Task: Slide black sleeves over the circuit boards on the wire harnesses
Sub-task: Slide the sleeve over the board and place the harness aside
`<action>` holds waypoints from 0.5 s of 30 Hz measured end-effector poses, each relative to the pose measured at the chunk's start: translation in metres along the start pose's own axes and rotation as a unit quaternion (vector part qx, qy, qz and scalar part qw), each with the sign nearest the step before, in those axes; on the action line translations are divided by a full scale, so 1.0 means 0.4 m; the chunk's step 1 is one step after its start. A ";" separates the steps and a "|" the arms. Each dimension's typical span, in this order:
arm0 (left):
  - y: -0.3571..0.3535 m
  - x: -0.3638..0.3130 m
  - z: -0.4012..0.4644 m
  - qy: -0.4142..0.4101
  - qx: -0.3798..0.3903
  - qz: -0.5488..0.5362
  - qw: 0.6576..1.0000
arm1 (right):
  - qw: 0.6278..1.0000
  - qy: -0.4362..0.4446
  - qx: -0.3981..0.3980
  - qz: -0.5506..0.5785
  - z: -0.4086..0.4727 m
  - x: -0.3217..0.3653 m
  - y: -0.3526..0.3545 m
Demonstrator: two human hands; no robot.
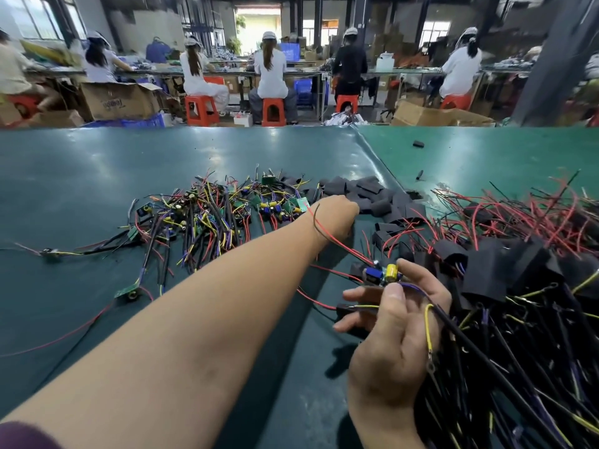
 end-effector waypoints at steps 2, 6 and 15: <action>0.007 0.006 -0.008 0.012 -0.018 -0.001 1.000 | 1.000 -0.003 0.001 0.010 0.003 0.000 -0.003; -0.009 0.020 -0.034 0.003 -0.008 -0.099 0.995 | 1.000 -0.004 0.000 -0.008 0.005 0.003 -0.007; 0.009 0.004 -0.152 0.030 -0.064 -0.009 0.997 | 1.000 -0.017 -0.004 0.003 0.007 0.003 0.002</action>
Point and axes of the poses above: each hand's wrist, its own z-axis towards the middle knuckle, its own y-axis out of the back of the hand, x = y × z, the point moved 6 cm from there along z, towards the middle knuckle, and after that the axes turned 15 degrees about x, right-handed, at the moved point
